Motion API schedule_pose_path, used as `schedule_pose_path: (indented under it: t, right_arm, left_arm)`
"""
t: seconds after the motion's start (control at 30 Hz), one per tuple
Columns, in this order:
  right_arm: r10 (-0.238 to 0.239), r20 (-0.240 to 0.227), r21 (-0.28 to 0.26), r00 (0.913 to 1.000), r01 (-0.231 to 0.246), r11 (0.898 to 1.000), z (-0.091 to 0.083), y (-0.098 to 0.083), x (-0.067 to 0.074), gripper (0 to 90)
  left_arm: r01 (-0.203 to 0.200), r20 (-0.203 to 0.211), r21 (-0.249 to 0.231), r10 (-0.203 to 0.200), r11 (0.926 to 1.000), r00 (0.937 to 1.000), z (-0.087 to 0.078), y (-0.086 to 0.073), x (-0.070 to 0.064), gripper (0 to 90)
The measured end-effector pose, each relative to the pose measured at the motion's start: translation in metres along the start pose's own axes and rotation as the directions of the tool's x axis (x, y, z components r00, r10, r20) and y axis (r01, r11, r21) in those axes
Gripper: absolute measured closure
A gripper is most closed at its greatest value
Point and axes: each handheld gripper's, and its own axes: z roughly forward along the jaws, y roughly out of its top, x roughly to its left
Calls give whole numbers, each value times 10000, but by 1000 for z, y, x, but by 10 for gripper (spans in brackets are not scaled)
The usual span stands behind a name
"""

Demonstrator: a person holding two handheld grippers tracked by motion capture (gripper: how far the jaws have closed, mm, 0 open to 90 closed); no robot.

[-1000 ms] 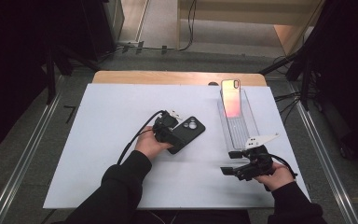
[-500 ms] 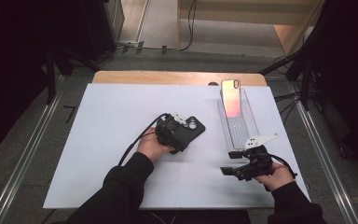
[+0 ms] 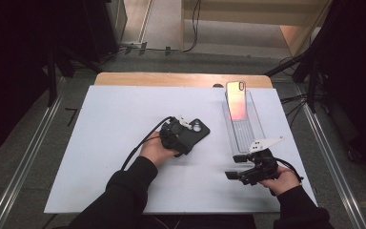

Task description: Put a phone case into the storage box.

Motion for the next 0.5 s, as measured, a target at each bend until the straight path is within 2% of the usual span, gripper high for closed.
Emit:
schedule_pose_path:
  t: [0.5]
  right_arm:
    - [-16, -15, 11, 10000, 16, 10000, 1, 0, 0, 203]
  left_arm:
    - [153, 99, -158, -152, 9998, 9998, -2, -2, 2, 175]
